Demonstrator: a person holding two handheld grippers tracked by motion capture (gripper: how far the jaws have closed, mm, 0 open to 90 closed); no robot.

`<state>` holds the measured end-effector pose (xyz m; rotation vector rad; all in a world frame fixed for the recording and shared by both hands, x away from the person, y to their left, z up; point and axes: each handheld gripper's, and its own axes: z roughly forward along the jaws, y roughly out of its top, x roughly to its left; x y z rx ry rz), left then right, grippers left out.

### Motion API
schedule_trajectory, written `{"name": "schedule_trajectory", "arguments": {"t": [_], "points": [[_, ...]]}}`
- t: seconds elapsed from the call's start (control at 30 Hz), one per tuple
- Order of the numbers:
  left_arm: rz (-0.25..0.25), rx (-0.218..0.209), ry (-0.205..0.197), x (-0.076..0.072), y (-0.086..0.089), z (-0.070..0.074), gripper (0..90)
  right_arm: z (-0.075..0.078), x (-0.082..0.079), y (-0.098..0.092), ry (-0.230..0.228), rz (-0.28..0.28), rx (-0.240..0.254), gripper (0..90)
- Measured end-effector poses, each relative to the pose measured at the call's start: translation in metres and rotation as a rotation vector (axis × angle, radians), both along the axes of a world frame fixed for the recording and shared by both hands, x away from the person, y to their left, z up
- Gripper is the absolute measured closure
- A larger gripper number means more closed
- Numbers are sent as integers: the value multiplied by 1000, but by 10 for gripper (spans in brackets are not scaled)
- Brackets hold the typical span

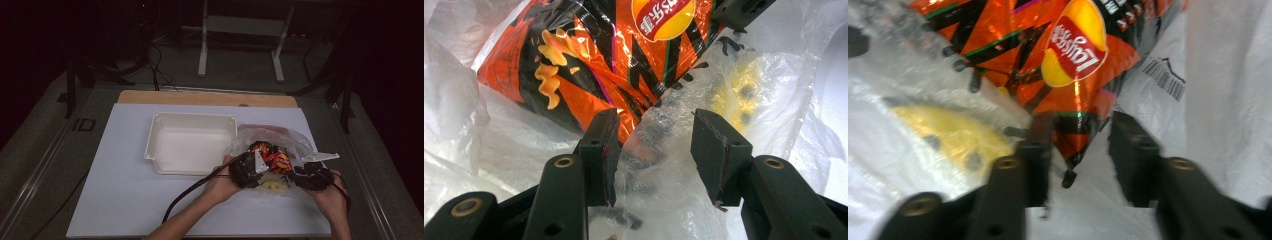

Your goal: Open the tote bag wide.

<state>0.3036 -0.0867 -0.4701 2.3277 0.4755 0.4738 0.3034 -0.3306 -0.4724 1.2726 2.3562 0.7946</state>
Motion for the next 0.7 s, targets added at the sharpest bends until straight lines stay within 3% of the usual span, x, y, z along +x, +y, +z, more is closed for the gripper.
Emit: {"name": "schedule_trajectory", "arguments": {"t": [0.1,0.27,0.37,0.47,0.7], "points": [[-3,5,-2,-3,2,-2,582,-3,4,2,16,1,5,564],[1,-1,-21,-8,6,-8,675,-5,7,4,21,4,5,814],[-8,1,-15,-11,9,-11,735,-2,6,2,15,-8,14,888],[-1,-4,-24,-13,11,-13,781,1,4,-1,1,-14,14,895],[26,24,-53,-15,12,-22,768,20,-4,-22,-36,-42,85,899]]}}
